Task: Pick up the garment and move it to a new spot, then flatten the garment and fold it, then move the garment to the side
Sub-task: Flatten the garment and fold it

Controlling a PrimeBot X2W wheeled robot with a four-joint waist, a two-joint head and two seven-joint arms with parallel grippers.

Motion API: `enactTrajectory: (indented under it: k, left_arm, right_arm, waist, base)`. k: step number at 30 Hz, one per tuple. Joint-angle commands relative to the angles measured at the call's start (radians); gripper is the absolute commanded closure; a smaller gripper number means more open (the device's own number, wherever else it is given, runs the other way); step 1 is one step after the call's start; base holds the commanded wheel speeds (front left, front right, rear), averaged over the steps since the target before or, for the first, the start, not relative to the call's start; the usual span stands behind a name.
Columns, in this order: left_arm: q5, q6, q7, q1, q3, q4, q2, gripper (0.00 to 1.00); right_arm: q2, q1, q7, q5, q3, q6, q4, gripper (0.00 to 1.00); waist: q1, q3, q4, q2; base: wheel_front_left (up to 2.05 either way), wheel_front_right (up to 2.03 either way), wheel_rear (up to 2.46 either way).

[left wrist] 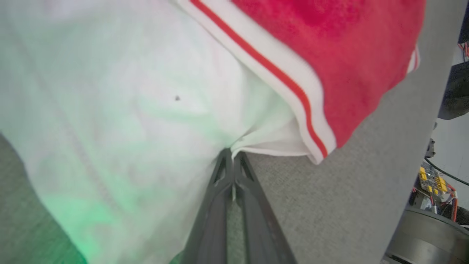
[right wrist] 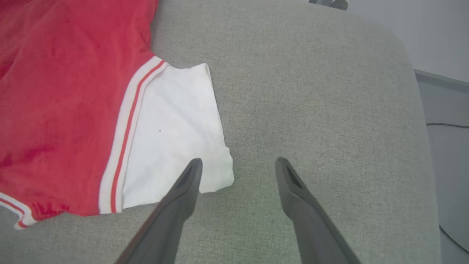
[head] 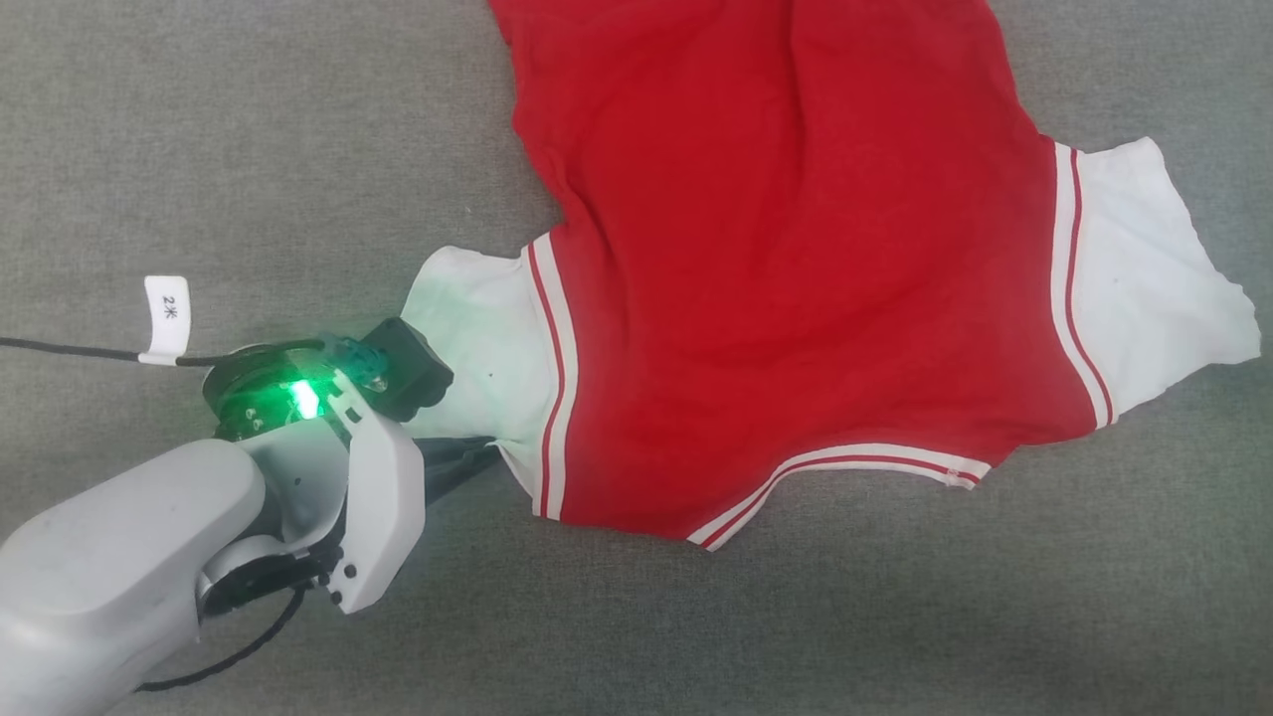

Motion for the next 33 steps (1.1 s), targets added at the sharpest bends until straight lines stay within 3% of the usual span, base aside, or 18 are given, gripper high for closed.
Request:
enactTrajectory:
  k: [1,12,23,24,25,33]
  left_arm:
    - [-0.007,0.017,0.002,0.040,-0.040,0.035,-0.044,1.00]
    - [-0.046,0.017,-0.039,-0.001,-0.035,0.021,-0.058,1.00]
    - [-0.062,0.019,-0.070,-0.043,-0.034,0.024,-0.087,1.00]
    - [-0.060,0.019,-0.077,-0.044,-0.033,0.027,-0.087,1.00]
    - [-0.061,0.019,-0.083,-0.043,-0.032,0.030,-0.088,1.00]
    - [-0.161,0.018,-0.235,-0.026,-0.022,0.019,-0.047,1.00]
  right_arm:
    - [-0.014,-0.006,0.022,0.019,0.017,0.000,-0.018,0.00]
    - [-0.108,-0.006,0.211,0.123,0.153,0.000,-0.087,0.00]
    - [-0.035,-0.186,0.277,0.085,0.426,0.000,0.083,0.00]
    - [-0.038,-0.190,0.279,0.080,0.448,0.000,0.094,0.64]
    - [-0.039,-0.192,0.276,0.082,0.464,0.000,0.105,1.00]
    - [-0.084,-0.213,0.142,0.141,0.427,0.000,0.106,1.00]
  waist:
    - [0.0000,0.003,0.003,-0.0001]
    - [0.0000,0.034,0.033,-0.0001]
    - [0.0000,0.087,0.068,-0.0001]
    - [0.0000,0.087,0.071,-0.0001]
    - [0.0000,0.086,0.073,-0.0001]
    - [0.0000,0.043,0.080,-0.0001]
  base:
    - [0.00,0.00,0.00]
    - [0.00,0.00,0.00]
    - [0.00,0.00,0.00]
    - [0.00,0.00,0.00]
    - [0.00,0.00,0.00]
    - [0.00,0.00,0.00]
